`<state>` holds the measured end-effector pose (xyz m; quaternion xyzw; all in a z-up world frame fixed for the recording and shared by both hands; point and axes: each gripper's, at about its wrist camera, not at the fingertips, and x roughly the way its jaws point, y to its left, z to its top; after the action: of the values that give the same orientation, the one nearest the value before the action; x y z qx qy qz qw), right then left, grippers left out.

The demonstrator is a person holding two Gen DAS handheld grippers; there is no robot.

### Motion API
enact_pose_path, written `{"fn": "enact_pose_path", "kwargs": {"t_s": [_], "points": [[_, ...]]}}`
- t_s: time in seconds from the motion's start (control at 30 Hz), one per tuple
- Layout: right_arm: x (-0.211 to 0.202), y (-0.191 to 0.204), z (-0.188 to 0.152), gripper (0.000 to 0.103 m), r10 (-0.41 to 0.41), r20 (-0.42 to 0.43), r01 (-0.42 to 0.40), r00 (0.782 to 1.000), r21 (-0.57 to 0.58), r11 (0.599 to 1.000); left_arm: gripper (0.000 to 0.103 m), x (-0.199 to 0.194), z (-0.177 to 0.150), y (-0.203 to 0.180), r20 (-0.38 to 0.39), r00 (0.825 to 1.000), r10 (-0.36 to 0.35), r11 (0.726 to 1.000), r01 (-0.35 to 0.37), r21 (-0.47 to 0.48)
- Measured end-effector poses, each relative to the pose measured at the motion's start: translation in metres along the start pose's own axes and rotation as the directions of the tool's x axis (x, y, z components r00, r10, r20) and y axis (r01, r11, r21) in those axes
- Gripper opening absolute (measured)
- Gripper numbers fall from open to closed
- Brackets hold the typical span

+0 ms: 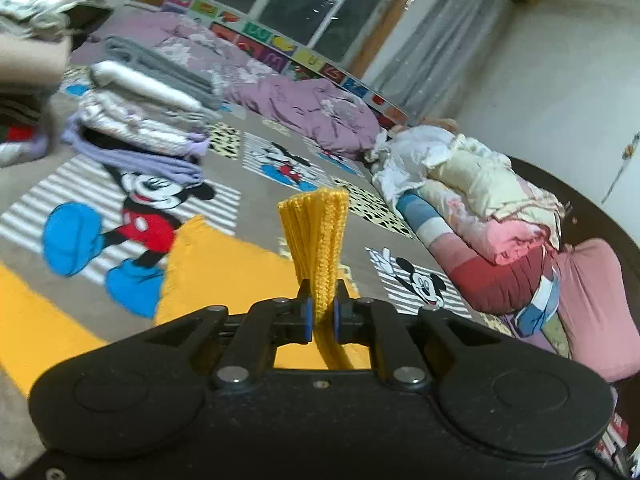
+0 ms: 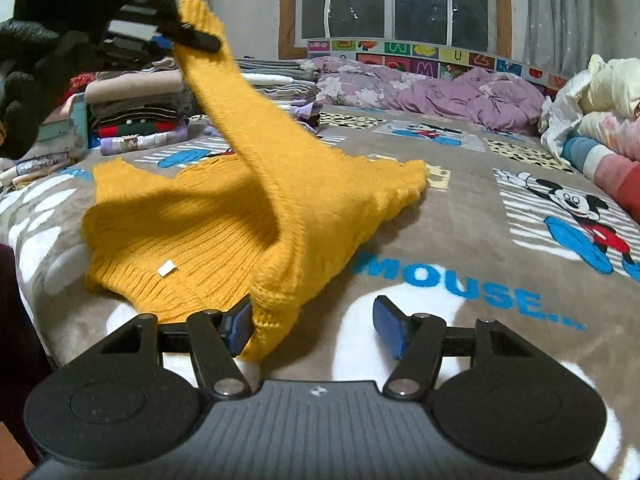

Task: Fold clothes
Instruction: 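Lift the grasped sweater edge with the left gripper and lay it over the body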

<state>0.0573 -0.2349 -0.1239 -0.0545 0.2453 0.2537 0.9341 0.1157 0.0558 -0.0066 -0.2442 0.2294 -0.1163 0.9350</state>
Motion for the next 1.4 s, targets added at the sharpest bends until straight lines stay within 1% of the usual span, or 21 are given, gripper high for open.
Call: {"fn": "enact_pose_path", "kwargs": {"t_s": [0.1,0.27,0.43,0.57,0.63,0.87,0.93,1.03,1.07,1.13,1.3,1.33,1.37,1.4], "points": [[0.002,0.000,0.000,0.063,-0.002,-0.009,0.002,1.000,-0.008,1.000,0.008,-0.008,-0.005,0.017,-0.001,1.000,0.027,0.999,-0.027,-0.019],[0.003,0.002,-0.001,0.062,-0.004,-0.020,0.004,1.000,-0.018,1.000,0.008,-0.015,-0.021,0.047,-0.023,0.997,0.072,0.996,-0.073,-0.051],[0.001,0.003,-0.001,0.063,-0.003,-0.027,0.002,1.000,-0.030,1.000,0.008,-0.016,-0.039,0.077,-0.055,0.994,0.099,0.991,-0.104,-0.084],[0.000,0.003,-0.003,0.064,-0.006,-0.038,0.005,0.999,-0.031,1.000,0.008,-0.013,-0.052,0.093,-0.083,0.989,0.123,0.987,-0.130,-0.093],[-0.002,0.002,-0.004,0.066,-0.008,-0.045,0.007,0.999,-0.031,0.999,0.008,-0.012,-0.058,0.099,-0.093,0.987,0.131,0.986,-0.139,-0.089],[-0.017,-0.006,-0.006,0.066,0.009,-0.069,-0.011,0.998,-0.027,1.000,0.008,-0.010,-0.071,0.114,-0.114,0.985,0.128,0.987,-0.137,-0.083],[-0.027,-0.017,-0.006,0.066,0.018,-0.050,-0.017,0.999,0.015,1.000,0.009,-0.010,-0.073,0.118,-0.111,0.987,0.117,0.987,-0.128,-0.098],[-0.037,-0.033,-0.002,0.064,0.035,0.022,-0.037,0.999,0.102,0.994,0.009,-0.011,-0.074,0.118,-0.106,0.988,0.115,0.988,-0.125,-0.093],[-0.035,-0.029,0.000,0.061,0.043,0.037,-0.047,0.998,0.089,0.995,0.009,-0.012,-0.074,0.118,-0.105,0.988,0.114,0.988,-0.124,-0.093],[-0.029,-0.017,0.004,0.060,0.065,0.059,-0.068,0.996,0.043,0.997,0.009,-0.012,-0.074,0.118,-0.104,0.988,0.110,0.988,-0.120,-0.095],[-0.010,0.012,0.019,0.051,0.120,0.116,-0.112,0.986,-0.072,0.991,0.010,-0.013,-0.073,0.116,-0.105,0.988,0.115,0.989,-0.124,-0.086],[-0.004,0.017,0.023,0.050,0.127,0.125,-0.117,0.984,-0.083,0.990,0.012,-0.014,-0.072,0.115,-0.107,0.987,0.122,0.988,-0.131,-0.079],[0.005,0.018,0.025,0.050,0.141,0.100,-0.134,0.985,-0.074,0.988,0.015,-0.015,-0.071,0.114,-0.108,0.985,0.131,0.988,-0.139,-0.071],[0.014,0.018,0.027,0.051,0.157,0.067,-0.153,0.985,-0.060,0.986,0.020,-0.018,-0.068,0.114,-0.102,0.984,0.147,0.986,-0.154,-0.062]]}}
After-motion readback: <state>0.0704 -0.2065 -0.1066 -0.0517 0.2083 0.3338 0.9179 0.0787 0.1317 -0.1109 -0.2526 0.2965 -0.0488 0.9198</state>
